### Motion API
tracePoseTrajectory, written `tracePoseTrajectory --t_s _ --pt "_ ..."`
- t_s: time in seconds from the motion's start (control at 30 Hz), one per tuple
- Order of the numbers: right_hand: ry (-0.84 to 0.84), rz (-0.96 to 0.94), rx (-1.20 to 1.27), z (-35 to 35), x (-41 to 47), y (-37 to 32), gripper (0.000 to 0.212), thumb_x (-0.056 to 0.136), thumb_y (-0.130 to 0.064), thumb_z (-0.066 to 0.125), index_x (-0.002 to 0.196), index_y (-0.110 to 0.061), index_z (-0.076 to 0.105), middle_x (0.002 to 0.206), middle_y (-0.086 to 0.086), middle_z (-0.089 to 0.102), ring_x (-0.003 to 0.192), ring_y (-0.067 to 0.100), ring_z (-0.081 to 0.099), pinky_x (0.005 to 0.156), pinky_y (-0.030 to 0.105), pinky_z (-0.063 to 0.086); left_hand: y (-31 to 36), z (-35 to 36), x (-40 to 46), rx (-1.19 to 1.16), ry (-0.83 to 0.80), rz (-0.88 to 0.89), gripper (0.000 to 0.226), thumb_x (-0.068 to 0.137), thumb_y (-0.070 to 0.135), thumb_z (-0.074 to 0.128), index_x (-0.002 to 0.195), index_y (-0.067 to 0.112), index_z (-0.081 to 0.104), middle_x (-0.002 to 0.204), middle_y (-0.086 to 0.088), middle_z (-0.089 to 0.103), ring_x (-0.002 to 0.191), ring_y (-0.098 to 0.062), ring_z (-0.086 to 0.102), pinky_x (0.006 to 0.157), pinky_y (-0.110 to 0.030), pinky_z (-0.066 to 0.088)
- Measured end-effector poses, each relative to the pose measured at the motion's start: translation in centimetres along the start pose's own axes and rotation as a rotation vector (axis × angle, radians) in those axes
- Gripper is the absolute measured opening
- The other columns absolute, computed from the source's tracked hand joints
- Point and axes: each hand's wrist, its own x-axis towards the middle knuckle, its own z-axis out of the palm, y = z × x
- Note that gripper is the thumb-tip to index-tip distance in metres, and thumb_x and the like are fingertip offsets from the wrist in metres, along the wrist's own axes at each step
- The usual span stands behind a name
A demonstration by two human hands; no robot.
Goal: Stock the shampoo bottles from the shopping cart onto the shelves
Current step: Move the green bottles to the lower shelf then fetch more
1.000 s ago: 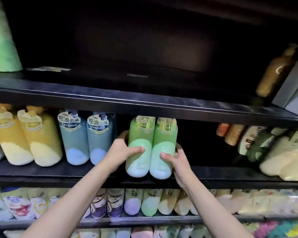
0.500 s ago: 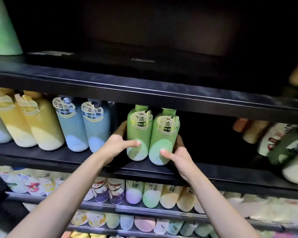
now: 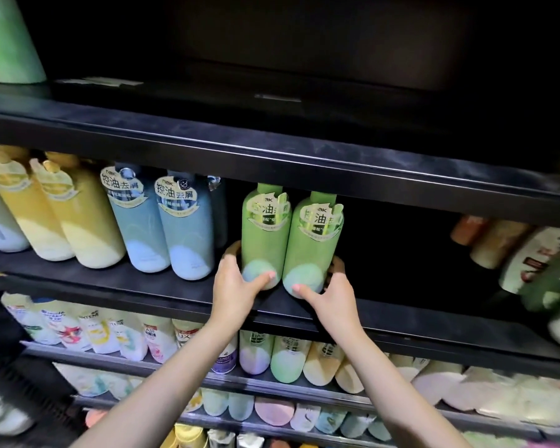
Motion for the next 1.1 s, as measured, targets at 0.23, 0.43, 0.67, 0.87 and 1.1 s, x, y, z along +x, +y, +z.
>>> tracePoseTrajectory --t_s 0.23,0.43,0.67,0.87,1.1 --pt "-0.034 -0.005 0.041 1.0 2.9 -1.4 0.072 0.072 -0.012 0.08 0.132 -0.01 0.04 0.118 0.007 0.062 0.103 0.021 0.06 0.081 0.02 0.041 1.0 0.5 2.4 -0.186 -0.039 0.005 0.061 0.075 0.001 0.074 0.129 0.015 0.049 0.11 0.001 0.065 0.095 -0.014 0.062 0.076 -0.003 0.044" --pt "-0.074 0.046 0.018 1.9 6.1 -1.9 0.073 0.075 -0.017 0.078 0.133 -0.009 0.035 0.127 0.011 0.058 0.111 0.029 0.058 0.089 0.03 0.045 0.7 1.9 5.2 -0.255 -0.081 -0.033 0.063 0.082 -0.004 0.066 0.136 0.014 0.039 0.114 0.003 0.057 0.097 -0.007 0.057 0.074 0.004 0.039" --pt "-0.091 0.054 0.026 2.3 8.3 -1.8 0.064 0.078 -0.015 0.076 0.128 -0.008 0.036 0.125 0.01 0.058 0.109 0.028 0.059 0.085 0.026 0.041 0.1 2.4 7.9 -0.259 -0.154 -0.034 0.065 0.083 -0.009 0.062 0.139 0.003 0.031 0.122 -0.003 0.051 0.109 -0.015 0.051 0.096 -0.022 0.044" --pt "-0.097 0.053 0.055 2.8 9.4 -1.9 0.065 0.079 -0.014 0.074 0.13 -0.01 0.035 0.124 0.008 0.059 0.108 0.027 0.059 0.087 0.026 0.042 -0.6 2.6 9.4 -0.274 -0.196 -0.052 0.065 0.083 -0.01 0.06 0.139 0.005 0.03 0.124 -0.005 0.05 0.113 -0.019 0.051 0.103 -0.031 0.043" --pt "-0.106 0.104 0.003 3.0 9.4 -2.0 0.065 0.083 -0.017 0.072 0.135 -0.009 0.035 0.129 0.011 0.057 0.114 0.029 0.057 0.089 0.027 0.041 -0.6 2.9 9.2 -0.159 -0.188 -0.194 0.054 0.084 -0.002 0.062 0.133 0.001 0.039 0.125 -0.014 0.056 0.115 -0.025 0.055 0.098 -0.027 0.039"
